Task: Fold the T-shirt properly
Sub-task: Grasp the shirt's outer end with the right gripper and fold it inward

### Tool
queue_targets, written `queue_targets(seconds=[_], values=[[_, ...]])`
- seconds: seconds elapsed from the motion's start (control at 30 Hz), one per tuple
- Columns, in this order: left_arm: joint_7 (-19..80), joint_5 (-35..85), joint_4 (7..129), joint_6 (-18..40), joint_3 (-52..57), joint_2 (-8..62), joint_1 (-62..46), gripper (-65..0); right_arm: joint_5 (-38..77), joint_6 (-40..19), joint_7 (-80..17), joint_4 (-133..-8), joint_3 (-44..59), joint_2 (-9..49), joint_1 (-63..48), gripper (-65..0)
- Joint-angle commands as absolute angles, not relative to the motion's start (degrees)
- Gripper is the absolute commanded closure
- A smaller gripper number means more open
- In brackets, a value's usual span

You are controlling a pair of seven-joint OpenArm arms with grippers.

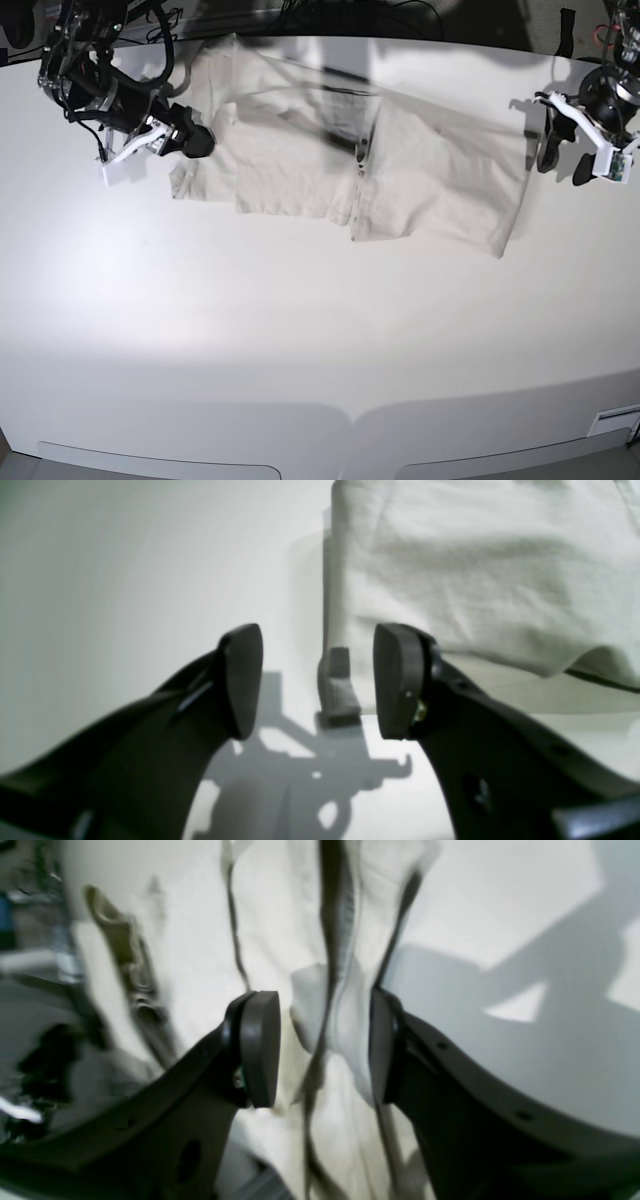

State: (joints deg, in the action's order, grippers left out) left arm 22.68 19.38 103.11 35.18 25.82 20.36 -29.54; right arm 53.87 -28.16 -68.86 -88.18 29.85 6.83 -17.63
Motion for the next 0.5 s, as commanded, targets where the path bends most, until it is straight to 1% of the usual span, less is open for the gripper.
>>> queue_targets(seconds=[0.0,0.13,0.23,0.33,0.37,0.4,0.47], values=[[21.3,20.3,103.9,35.5,26.2,21.3,-29.5,-34.5,53.8,-28.8,-71.0,-88.5,29.3,7.1,-17.9,-28.3],[21.3,20.2,103.9,35.5,26.2,21.3,-29.5,-34.5,54.2,-28.8,-71.5,-88.5,25.4,6.9,-17.9,-28.3],[21.4,20.2,103.9,35.5,26.2,21.3,-29.5,-34.5,53.7,-28.7,-68.5,-88.5,21.1,6.8,-17.9,-28.3],[22.2,20.2,103.9,35.4,26.2,21.3,-29.5,-34.5,50.8,-28.3,-64.8,-88.5,17.0,6.8,-17.9,-28.2],[22.7,20.2,103.9,35.5,26.2,21.3,-29.5,-34.5,49.6,-27.9,-63.6,-88.5,16.0,6.8,-18.0,-26.7],[23.1,20.2,103.9,35.5,26.2,21.3,-29.5,-34.5,48.9,-27.8,-62.4,-88.5,15.2,6.8,-18.0,-23.0],[24.0,20.2,103.9,35.5,26.2,21.3,-29.5,-34.5,47.7,-27.8,-59.8,-88.5,14.4,6.8,-18.0,-11.7]])
